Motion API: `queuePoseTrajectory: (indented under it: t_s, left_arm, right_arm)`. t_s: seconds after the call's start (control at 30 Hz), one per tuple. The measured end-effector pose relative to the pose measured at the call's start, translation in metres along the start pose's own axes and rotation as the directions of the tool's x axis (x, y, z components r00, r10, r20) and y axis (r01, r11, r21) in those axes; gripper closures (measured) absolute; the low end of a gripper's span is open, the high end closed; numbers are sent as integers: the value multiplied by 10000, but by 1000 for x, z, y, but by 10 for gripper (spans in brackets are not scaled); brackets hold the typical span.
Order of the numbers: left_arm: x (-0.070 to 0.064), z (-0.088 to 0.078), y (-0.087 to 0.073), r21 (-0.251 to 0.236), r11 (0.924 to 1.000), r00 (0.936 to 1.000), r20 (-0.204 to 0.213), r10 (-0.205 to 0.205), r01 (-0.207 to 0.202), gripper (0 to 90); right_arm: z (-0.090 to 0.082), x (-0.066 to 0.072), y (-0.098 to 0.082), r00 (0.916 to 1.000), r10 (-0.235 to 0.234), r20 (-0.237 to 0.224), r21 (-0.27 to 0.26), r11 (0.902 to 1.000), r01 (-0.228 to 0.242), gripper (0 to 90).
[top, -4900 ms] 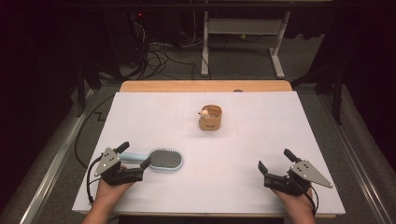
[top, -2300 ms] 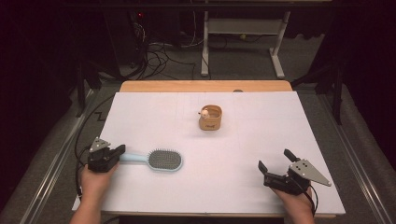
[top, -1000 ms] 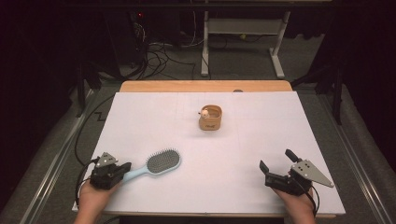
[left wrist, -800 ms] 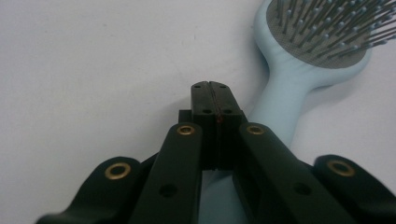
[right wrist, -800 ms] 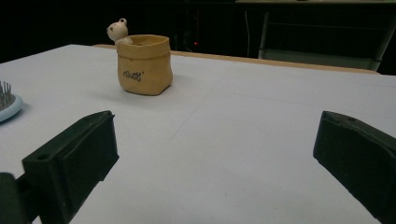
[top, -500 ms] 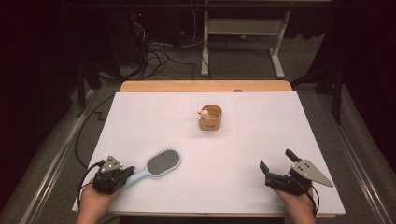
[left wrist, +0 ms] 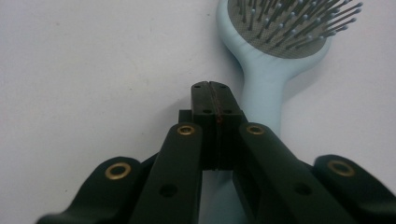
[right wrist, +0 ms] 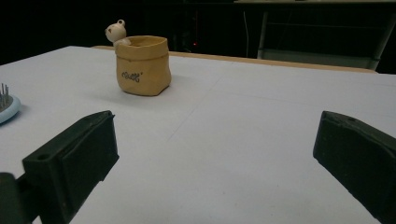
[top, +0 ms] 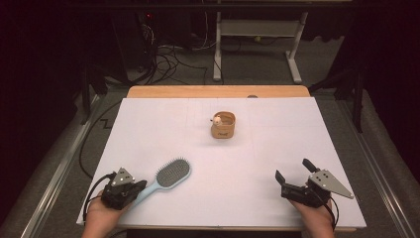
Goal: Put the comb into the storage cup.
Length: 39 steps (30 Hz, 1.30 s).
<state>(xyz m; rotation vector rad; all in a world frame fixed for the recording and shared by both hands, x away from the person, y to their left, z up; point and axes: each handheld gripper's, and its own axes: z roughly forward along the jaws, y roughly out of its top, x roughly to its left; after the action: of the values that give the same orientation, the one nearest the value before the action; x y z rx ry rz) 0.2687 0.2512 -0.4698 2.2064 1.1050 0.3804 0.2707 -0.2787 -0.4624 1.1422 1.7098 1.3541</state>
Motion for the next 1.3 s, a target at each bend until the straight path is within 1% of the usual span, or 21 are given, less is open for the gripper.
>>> queuePoseTrajectory:
  t_s: [0.17, 0.23, 0.27, 0.33, 0.4, 0.43, 0.47, 0.5, 0.53, 0.57, 0.63, 0.7, 0.73, 0.77, 0.83, 0.87, 0.97, 1.0, 1.1, 1.2, 1.3]
  left_arm:
    - [-4, 0, 1, 57, 9999, 9995, 262, 154, -155, 900]
    - [-5, 1, 2, 94, 9997, 9993, 292, 232, -234, 900]
    - [-5, 1, 2, 72, 9998, 9993, 297, 206, -208, 900]
    - [-4, 0, 2, -97, 9999, 9997, 234, 123, -120, 900]
    - [-1, -2, 1, -381, 9993, 9998, 178, 31, -24, 900]
    - [1, -3, 0, -604, 9982, 9999, 163, -14, 24, 900]
    - [4, -5, -1, -785, 9968, 9998, 159, -148, 160, 888]
    - [6, -6, -2, -995, 9946, 9994, 213, -290, 310, 885]
    - [9, -8, -3, -1296, 9905, 9988, 232, -428, 455, 877]
    - [10, -10, -3, -1412, 9885, 9985, 230, -504, 532, 870]
    - [14, -12, -4, -1852, 9797, 9970, 273, -727, 766, 851]
    - [17, -13, -5, -2052, 9744, 9956, 364, -863, 919, 847]
    - [17, -13, -5, -2052, 9744, 9956, 364, -863, 919, 840]
    - [19, -13, -5, -2248, 9692, 9941, 607, -895, 1010, 814]
    - [21, -14, -5, -2428, 9645, 9934, 726, -885, 1036, 786]
    - [22, -14, -4, -2580, 9609, 9935, 787, -828, 1005, 770]
    - [23, -16, -2, -2867, 9542, 9945, 832, -641, 855, 721]
    - [23, -16, -1, -2945, 9518, 9944, 845, -637, 860, 701]
    - [24, -16, -1, -3064, 9480, 9944, 849, -633, 865, 629]
    - [24, -15, -2, -3094, 9467, 9939, 894, -646, 894, 561]
    - [25, -15, -2, -3157, 9450, 9944, 875, -600, 848, 522]
  right_arm:
    - [0, 0, 0, 10000, 6, -17, -12, 10000, -6, 6]
    - [0, 0, 0, 10000, 11, -13, -10, 10000, -11, 6]
    - [0, 0, 0, 10000, 20, -14, -10, 10000, -20, 6]
    - [0, 0, 0, 10000, 10, -16, -12, 10000, -10, 6]
    - [0, 0, 0, 10000, 7, -20, -17, 10000, -7, 6]
    - [0, 0, 0, 10000, 21, -26, -18, 10000, -21, 6]
    - [0, 0, 0, 10000, 40, -25, -17, 10000, -40, 6]
    - [0, 0, 0, 10000, 48, -32, -6, 10000, -48, 6]
    - [0, 0, 0, 10000, 49, -37, -2, 10000, -49, 6]
    - [0, 0, 0, 10000, 56, -24, -10, 10000, -56, 6]
    - [0, -1, 0, 10000, 79, -15, -27, 10000, -79, 6]
    - [0, -1, -1, 10000, 95, -14, -29, 10000, -95, 6]
    - [0, -1, -1, 10000, 95, -4, -21, 10000, -95, 6]
    - [0, -1, -1, 9999, 108, -2, -26, 9999, -108, 6]
    - [0, -1, -1, 10000, 92, 0, -26, 10000, -92, 6]
    - [0, -1, -1, 10000, 82, -5, -30, 10000, -83, 6]
    - [0, 0, -1, 10000, 52, -2, 5, 10000, -52, 6]
    - [0, -1, -1, 10000, 53, 4, -24, 10000, -53, 6]
    - [0, -2, -1, 10000, 85, 41, -38, 10000, -85, 6]
    - [0, -2, -1, 10000, 77, 43, -20, 10000, -77, 6]
    - [-1, -2, -1, 10000, 70, 28, -48, 10000, -70, 6]
